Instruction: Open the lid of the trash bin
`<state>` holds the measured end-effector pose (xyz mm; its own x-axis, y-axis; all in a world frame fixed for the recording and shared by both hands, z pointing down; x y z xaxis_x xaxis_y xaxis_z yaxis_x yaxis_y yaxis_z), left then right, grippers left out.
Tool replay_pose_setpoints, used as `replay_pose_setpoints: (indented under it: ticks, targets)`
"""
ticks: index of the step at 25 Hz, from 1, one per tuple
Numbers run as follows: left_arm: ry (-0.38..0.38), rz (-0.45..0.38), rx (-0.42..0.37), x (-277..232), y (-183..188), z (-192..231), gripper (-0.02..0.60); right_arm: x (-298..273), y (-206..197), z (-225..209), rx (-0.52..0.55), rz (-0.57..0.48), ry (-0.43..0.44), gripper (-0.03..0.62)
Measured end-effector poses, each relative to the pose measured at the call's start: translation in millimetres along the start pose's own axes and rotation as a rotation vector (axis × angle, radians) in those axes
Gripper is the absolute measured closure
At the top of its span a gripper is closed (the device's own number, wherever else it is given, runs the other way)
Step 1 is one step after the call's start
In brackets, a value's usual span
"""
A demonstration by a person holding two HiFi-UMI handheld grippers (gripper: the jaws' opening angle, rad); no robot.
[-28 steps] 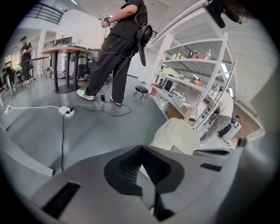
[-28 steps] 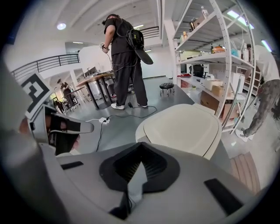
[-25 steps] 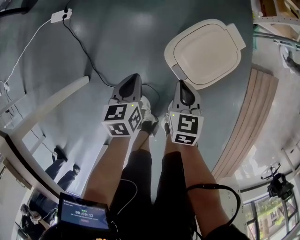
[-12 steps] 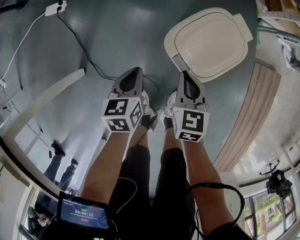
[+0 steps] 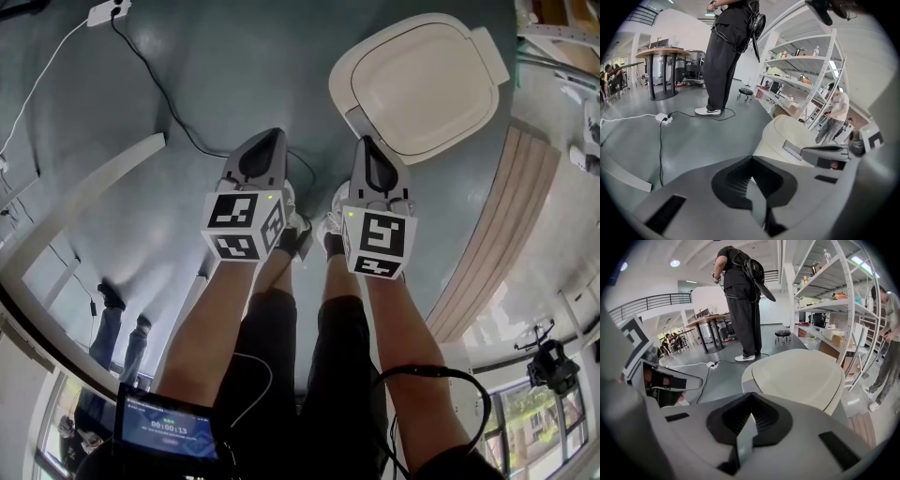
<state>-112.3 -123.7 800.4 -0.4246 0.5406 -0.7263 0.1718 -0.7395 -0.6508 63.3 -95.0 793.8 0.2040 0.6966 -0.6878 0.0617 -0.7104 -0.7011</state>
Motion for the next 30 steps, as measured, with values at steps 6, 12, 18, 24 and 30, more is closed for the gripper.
replay_pose_setpoints:
  ticks: [6, 12, 18, 24, 30]
  targets:
    - [0.001, -0.002, -0.004, -1.1, 0.0, 1.5, 0.584, -1.7, -1.7, 0.1, 0.002, 0.026, -0.004, 0.589]
    - [-0.005, -0.003, -0.007, -5.2, -6.6, 2.8, 0.584, -5.7, -7.0, 0.9, 0.006, 0.017, -0.003, 0.589]
    - [-0.011, 0.006, -0.027, -4.2, -10.4, 4.9, 0.584, -6.0, -5.7, 2.5, 0.008, 0.020, -0.010, 0.589]
    - [-0.008, 0.008, -0.030, -5.4, -9.5, 7.4, 0.584, -7.3, -3.7, 2.9, 0.051, 0.029, -0.021, 0.589]
    - [-0.019, 0.010, -0.033, -5.8, -7.7, 7.1, 0.584, -6.7, -1.1, 6.2, 0.090, 0.038, -0.021, 0.589]
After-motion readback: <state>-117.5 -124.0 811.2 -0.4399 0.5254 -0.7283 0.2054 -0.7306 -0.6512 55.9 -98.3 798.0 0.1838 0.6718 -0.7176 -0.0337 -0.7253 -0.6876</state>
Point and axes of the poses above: the fingertips, and each gripper's own axes: x backward along the fingers, z to its left, y out of its top, the point moved 8 cm from there along x, backward along the fingers, and after that the axes turned 7 degrees about -x, right-handed, at the moved point
